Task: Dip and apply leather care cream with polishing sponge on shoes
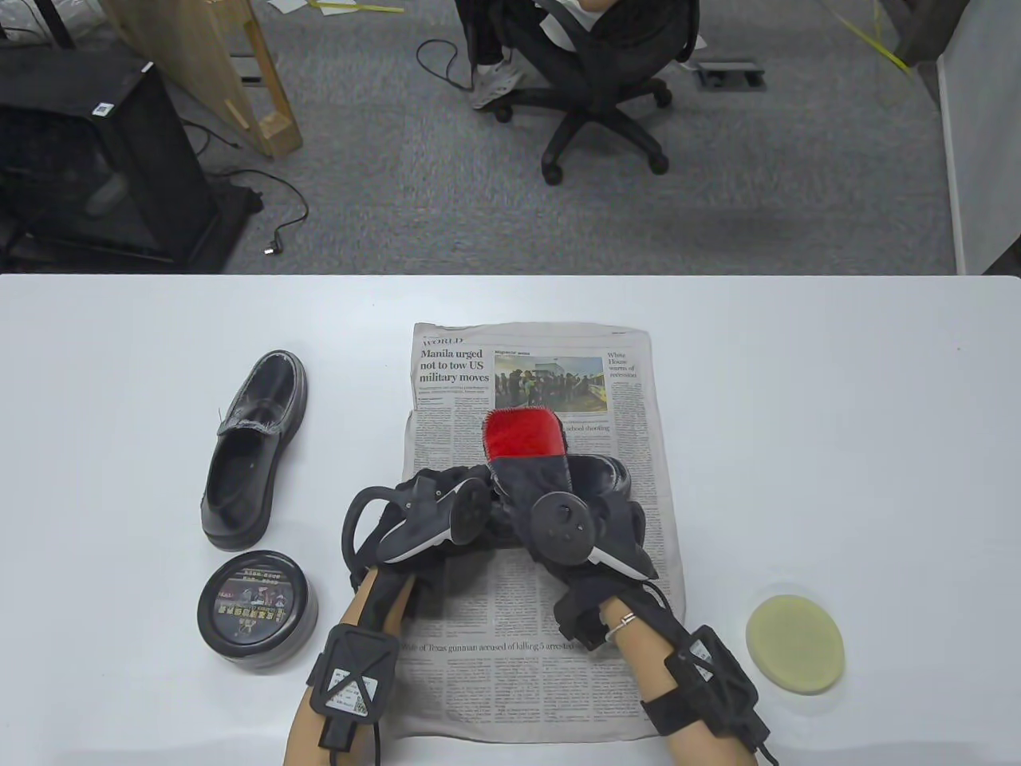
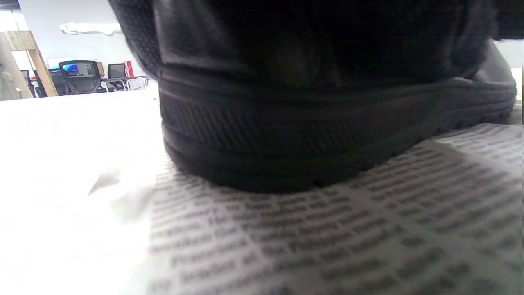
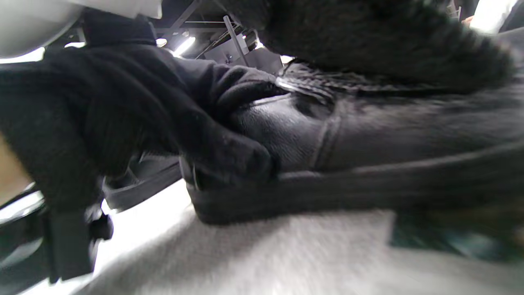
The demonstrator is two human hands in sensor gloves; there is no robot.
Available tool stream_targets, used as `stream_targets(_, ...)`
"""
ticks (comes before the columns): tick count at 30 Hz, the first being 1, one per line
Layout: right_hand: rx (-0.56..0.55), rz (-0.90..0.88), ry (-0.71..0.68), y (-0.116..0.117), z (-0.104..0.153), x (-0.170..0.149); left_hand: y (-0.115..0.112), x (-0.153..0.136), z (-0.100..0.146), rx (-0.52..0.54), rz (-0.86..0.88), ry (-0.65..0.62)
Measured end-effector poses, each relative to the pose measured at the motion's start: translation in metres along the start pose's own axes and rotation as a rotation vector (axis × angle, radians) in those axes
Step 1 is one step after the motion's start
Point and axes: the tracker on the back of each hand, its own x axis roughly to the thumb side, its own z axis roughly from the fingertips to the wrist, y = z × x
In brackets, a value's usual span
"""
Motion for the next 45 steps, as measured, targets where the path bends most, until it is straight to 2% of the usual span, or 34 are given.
stream_targets(4,0.082,0.025,0.152,0.006,-0.029,-0.016,-0.001,-0.001,0.001,0.008,0.013,0.006)
stream_targets(7,0.097,0.051,0.233,0.007,-0.032,-0.032,-0.001,-0.001,0.001,0.01,0.003,0.01)
stream_targets(11,0.123,0.178,0.308,0.001,-0.018,-0.057,0.0,0.0,0.001,0.011,0.003,0.027)
stream_targets(16,0.085,0.331,0.253,-0.001,0.014,-0.062,0.0,0.001,0.001,0.011,-0.011,0.04)
stream_targets(18,0.044,0.3,0.224,0.001,0.027,-0.058,0.0,0.001,0.001,0.009,-0.01,0.04)
stream_targets(21,0.039,0.224,0.157,0.004,0.042,-0.046,-0.001,0.001,0.001,0.006,-0.003,0.027)
stream_targets(24,0.034,0.101,0.077,0.007,0.046,-0.028,-0.002,0.0,0.0,0.003,0.013,0.016)
stream_targets(28,-0.007,-0.112,-0.01,0.0,0.027,-0.006,-0.002,-0.001,0.0,0.004,0.027,0.007)
stream_targets(30,-0.016,-0.224,0.003,-0.002,0.007,-0.002,-0.003,-0.001,0.0,0.007,0.032,0.005)
stream_targets(31,-0.015,-0.224,0.023,-0.002,0.0,-0.004,-0.003,-0.001,0.0,0.008,0.034,0.005)
stream_targets(34,0.041,-0.101,0.139,0.005,-0.025,-0.019,-0.003,-0.002,0.0,0.013,0.034,0.006)
stream_targets(37,0.063,-0.045,0.237,0.008,-0.03,-0.037,-0.002,-0.002,0.001,0.033,0.013,0.028)
stream_targets(41,0.095,0.122,0.306,0.003,-0.018,-0.058,-0.001,-0.003,0.001,0.04,0.003,0.053)
stream_targets(45,0.09,0.326,0.281,-0.001,0.002,-0.064,-0.001,-0.002,0.001,0.04,0.001,0.056)
